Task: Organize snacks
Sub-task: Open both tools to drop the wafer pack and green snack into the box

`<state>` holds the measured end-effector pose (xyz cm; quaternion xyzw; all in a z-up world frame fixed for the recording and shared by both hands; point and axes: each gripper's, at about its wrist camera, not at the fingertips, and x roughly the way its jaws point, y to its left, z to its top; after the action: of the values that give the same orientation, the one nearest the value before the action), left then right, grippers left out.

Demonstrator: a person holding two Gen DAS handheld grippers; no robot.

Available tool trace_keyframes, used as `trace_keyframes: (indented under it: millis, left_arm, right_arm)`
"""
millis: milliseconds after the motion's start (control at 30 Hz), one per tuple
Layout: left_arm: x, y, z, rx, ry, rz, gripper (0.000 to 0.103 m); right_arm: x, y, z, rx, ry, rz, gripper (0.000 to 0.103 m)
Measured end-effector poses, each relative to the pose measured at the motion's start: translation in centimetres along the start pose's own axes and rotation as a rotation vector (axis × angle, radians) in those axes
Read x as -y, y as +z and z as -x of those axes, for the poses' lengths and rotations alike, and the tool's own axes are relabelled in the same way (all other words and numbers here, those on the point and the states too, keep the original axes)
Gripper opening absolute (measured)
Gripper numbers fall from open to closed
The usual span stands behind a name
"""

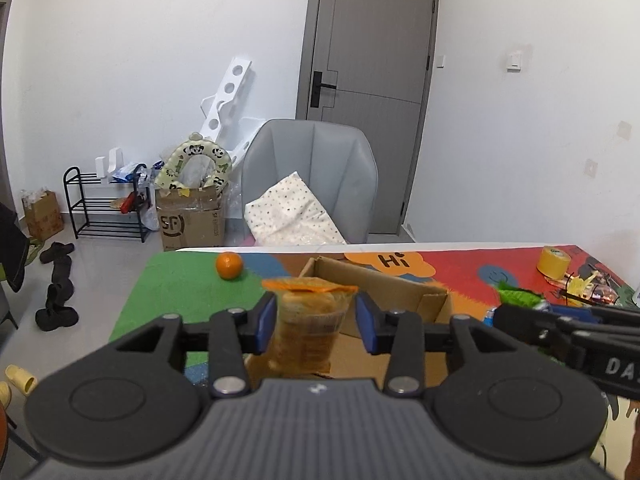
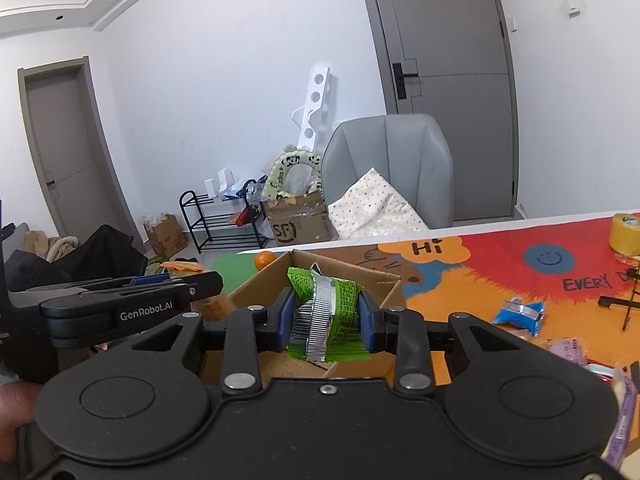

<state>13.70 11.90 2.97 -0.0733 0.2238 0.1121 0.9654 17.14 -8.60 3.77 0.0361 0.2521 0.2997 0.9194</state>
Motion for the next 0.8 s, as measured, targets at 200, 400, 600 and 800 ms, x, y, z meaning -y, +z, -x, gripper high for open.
trace_keyframes:
  millis: [200, 400, 600, 800]
  left_arm:
    - [-0.3, 0.2, 0.7, 0.022, 0.002, 0.003, 0.059]
    - [-0.5, 0.1, 1.7, 0.037, 0.018, -0.007, 0.077]
    - [-1.3, -0.3, 2.7, 0.035, 0.047, 0.044, 0.091]
    - [-1.4, -0.6, 3.4, 0.027, 0.048, 0.104, 0.094]
  right_arm:
    - [-0.4, -0.1, -1.2, -0.02, 0.01, -0.005, 0.032]
    - [-0.5, 0.0, -2.2, -0.046, 0.035, -0.023, 0.032]
    - [-0.3, 0.4, -2.1, -0.021, 0.053, -0.029, 0.066]
    - [1.4, -0.1, 0.2, 0.015, 0.013, -0.053, 0.085]
